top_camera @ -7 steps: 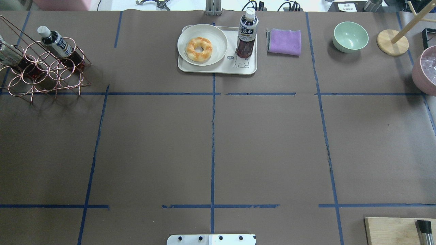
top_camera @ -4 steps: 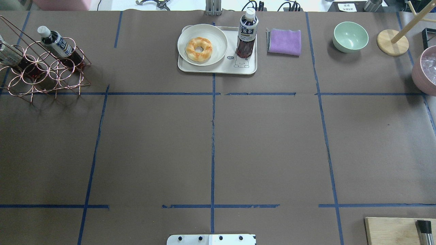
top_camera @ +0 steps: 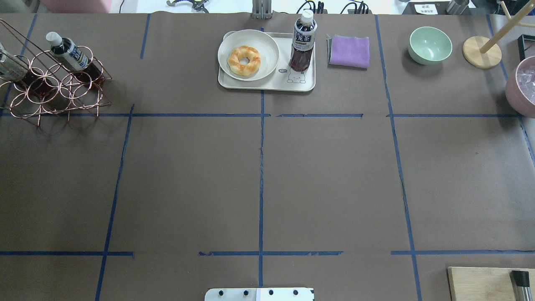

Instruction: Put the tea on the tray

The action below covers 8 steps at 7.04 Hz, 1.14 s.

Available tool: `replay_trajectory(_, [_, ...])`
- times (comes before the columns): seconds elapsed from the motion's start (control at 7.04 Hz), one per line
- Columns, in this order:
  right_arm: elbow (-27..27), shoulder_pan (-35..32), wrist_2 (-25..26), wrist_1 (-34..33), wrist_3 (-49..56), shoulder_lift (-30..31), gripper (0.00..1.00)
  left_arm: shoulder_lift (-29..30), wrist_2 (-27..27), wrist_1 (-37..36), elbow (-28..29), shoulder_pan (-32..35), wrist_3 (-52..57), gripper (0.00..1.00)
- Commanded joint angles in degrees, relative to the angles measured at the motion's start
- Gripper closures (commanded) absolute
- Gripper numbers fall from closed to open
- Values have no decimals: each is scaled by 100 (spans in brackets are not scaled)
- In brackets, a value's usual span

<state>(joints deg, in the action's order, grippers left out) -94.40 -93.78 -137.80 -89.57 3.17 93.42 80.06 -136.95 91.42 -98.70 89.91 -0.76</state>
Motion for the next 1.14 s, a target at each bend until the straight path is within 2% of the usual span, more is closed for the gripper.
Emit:
replay_trajectory(0.0, [1,0,7,10,0,1,0,18,10,-1,18,0,-38,0])
replay_trajectory(0.99, [18,0,25,10,9,1,0,88,10,-1,18,0,-38,0])
